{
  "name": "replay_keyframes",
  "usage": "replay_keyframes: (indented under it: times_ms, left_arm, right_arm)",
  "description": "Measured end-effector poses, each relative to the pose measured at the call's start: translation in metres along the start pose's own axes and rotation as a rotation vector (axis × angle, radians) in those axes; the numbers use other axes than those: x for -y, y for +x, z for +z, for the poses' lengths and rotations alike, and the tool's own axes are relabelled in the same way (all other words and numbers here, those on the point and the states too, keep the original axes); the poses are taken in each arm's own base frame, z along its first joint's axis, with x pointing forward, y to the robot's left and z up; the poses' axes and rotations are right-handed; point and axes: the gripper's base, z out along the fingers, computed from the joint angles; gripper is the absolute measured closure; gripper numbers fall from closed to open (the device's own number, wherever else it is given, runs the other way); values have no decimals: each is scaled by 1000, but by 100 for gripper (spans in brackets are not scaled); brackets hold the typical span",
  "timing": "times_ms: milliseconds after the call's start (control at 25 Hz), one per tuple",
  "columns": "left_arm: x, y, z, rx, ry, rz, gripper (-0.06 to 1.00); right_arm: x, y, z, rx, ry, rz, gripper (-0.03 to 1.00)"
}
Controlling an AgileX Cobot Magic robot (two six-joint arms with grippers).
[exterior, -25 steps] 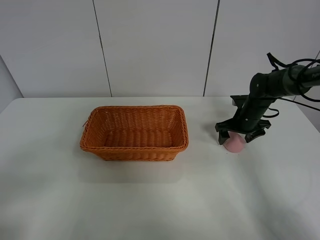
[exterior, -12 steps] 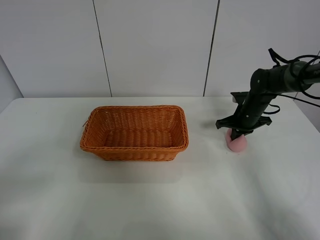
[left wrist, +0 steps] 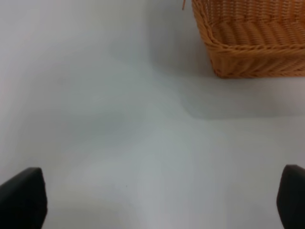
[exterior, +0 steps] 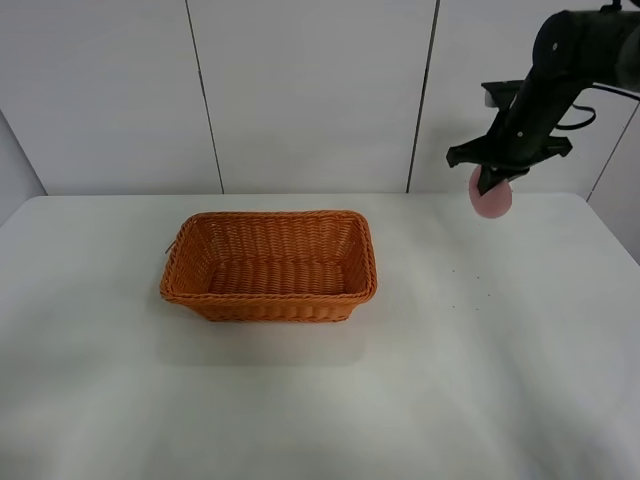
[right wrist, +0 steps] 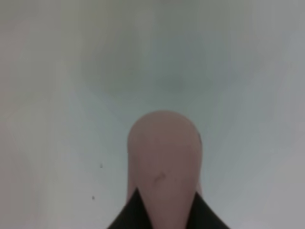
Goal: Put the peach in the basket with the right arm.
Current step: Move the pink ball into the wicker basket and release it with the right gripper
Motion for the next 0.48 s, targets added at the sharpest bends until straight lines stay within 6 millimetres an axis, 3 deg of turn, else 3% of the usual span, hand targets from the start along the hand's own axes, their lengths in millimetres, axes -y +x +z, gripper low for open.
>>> replay_keyframes:
  times_ms: [240,360,480]
  left_arm:
    - [0,0,0,0,0,0,-5]
    - [0,0,0,0,0,0,-5]
    - [0,0,0,0,0,0,-5]
  right_arm:
    - [-3,-6,-12,17,6,-12,97]
    - [-19,-8,-18,20,1,-63,97]
    - [-50,-11,-29,39,-21,-130,97]
